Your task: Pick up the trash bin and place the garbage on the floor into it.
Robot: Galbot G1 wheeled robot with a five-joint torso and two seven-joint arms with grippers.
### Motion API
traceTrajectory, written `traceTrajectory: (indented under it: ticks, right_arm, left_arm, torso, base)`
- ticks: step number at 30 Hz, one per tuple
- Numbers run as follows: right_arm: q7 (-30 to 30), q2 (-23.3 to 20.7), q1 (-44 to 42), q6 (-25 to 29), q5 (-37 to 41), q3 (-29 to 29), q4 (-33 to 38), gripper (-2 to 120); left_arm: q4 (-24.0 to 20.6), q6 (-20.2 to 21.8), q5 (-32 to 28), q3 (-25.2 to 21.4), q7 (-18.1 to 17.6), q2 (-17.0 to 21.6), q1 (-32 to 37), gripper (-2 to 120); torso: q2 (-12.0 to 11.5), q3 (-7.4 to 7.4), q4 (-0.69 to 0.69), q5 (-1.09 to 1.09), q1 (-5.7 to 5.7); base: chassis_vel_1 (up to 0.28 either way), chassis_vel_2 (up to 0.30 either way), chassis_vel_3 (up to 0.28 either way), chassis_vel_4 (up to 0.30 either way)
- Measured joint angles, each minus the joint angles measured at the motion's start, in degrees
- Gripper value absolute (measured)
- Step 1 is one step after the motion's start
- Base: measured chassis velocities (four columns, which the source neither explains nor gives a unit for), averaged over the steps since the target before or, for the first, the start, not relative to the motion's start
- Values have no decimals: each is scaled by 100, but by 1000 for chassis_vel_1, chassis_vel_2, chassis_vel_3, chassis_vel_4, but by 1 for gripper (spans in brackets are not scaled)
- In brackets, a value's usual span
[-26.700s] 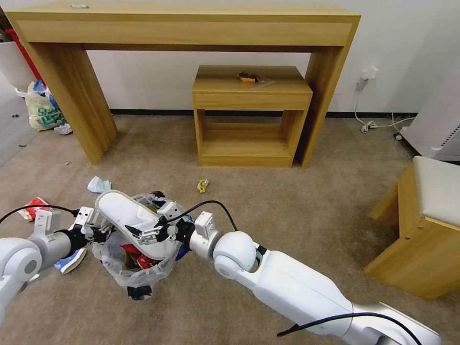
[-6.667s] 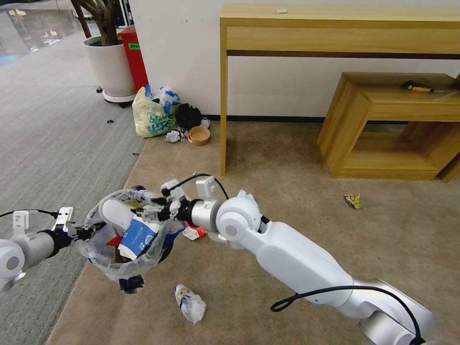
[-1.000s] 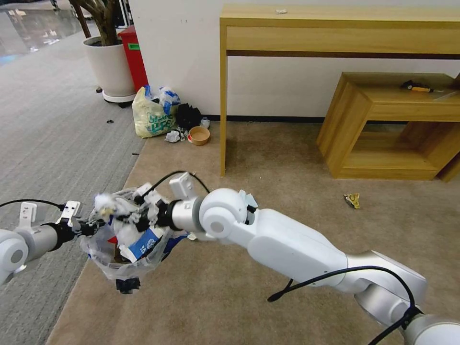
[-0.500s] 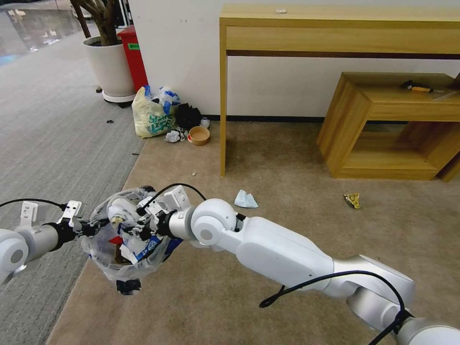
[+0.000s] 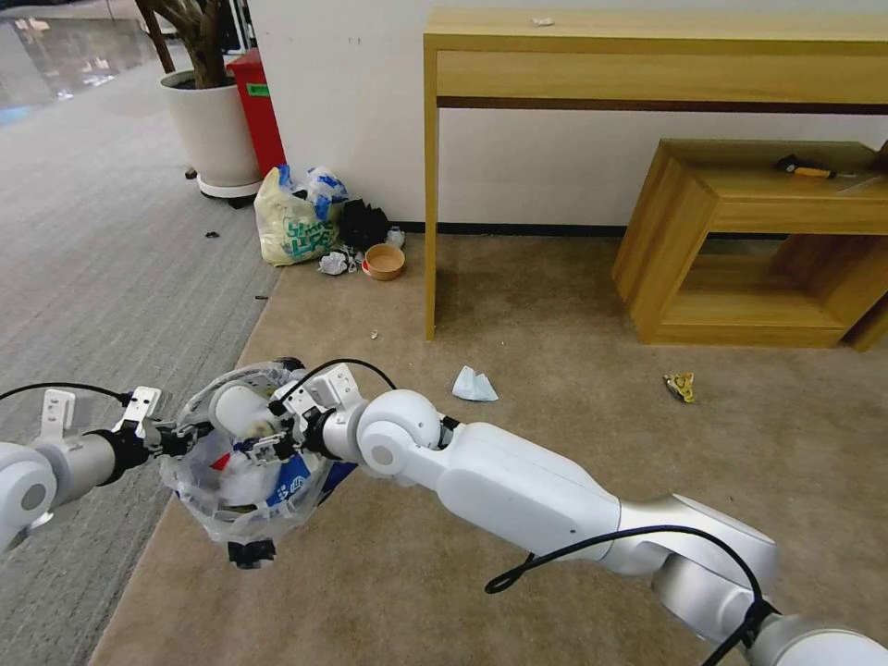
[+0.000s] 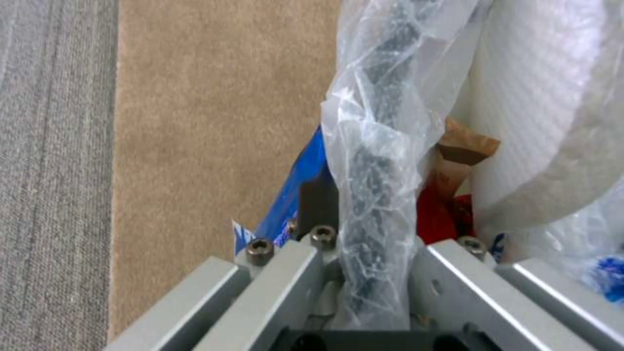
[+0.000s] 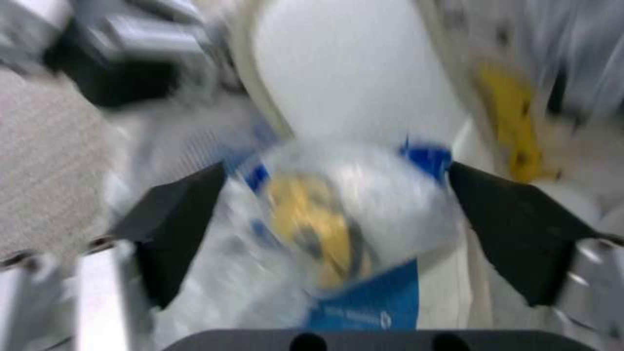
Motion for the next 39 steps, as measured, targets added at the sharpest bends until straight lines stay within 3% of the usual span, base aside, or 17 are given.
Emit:
traceTrajectory:
  ticks: [4, 17, 29, 36, 39]
  right_arm:
    - [85, -66, 77, 7, 128, 63, 273, 100]
    - [253, -446, -18, 265, -176, 711, 758, 100]
    - [517, -1250, -1372, 630, -1070, 1999, 967, 100]
    - [528, -1845, -2098, 728, -1262, 2750, 1289, 100]
    - [532, -1910, -2209, 753, -1285, 2902, 1305, 100]
  left_arm:
    - [51, 0, 24, -2, -4, -29, 5, 0]
    - [132, 0, 80, -110, 24, -164, 53, 0]
    - [149, 0, 110, -245, 41, -391, 105, 0]
    - [155, 0, 126, -255, 39, -457, 108, 0]
    - [165, 0, 138, -268, 39, -466, 120, 0]
  torso:
    - [0, 0, 0, 0, 0]
    - [1, 0, 0, 0, 0]
    - [1, 0, 0, 2, 0]
    - [1, 0, -3, 2, 0]
    - [1, 0, -1, 2, -1]
  base:
    - [0, 0, 0, 0]
    - [0, 0, 0, 0]
    - [0, 0, 0, 0]
    - [0, 0, 0, 0]
    - [0, 0, 0, 0]
